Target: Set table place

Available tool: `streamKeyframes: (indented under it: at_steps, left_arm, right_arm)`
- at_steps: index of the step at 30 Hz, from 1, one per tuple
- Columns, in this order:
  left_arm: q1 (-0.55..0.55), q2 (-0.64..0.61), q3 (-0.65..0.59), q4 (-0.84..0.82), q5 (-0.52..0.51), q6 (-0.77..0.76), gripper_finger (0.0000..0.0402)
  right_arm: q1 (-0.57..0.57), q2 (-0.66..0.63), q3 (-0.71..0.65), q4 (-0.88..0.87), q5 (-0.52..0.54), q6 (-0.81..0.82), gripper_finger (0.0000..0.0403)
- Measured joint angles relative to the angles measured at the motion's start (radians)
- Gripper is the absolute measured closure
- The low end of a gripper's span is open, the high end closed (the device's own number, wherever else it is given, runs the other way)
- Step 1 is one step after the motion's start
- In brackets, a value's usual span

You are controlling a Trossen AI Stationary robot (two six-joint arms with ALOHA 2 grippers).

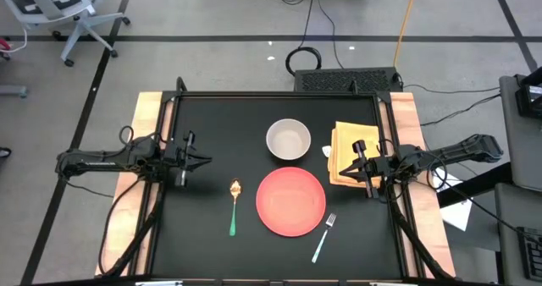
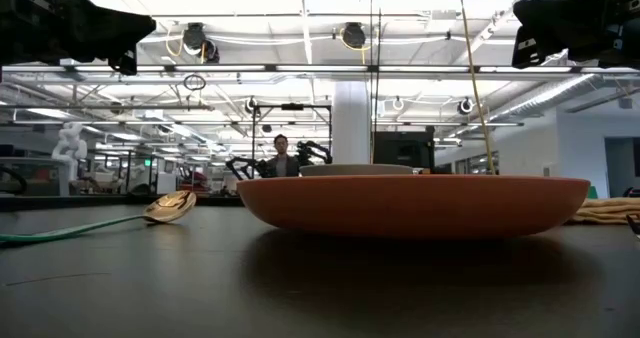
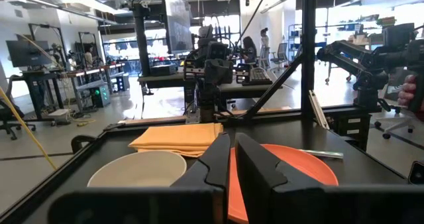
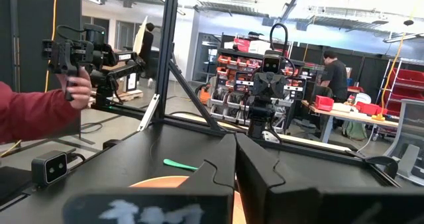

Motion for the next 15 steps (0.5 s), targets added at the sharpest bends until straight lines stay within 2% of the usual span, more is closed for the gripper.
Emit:
streamKeyframes:
  at_steps: [15]
  left_arm:
    - [0.000,0.001,0.000,0.077,0.000,0.003,0.0371]
  right_arm:
    - [0.000,0.000,0.000,0.000,0.000,0.000,0.0403]
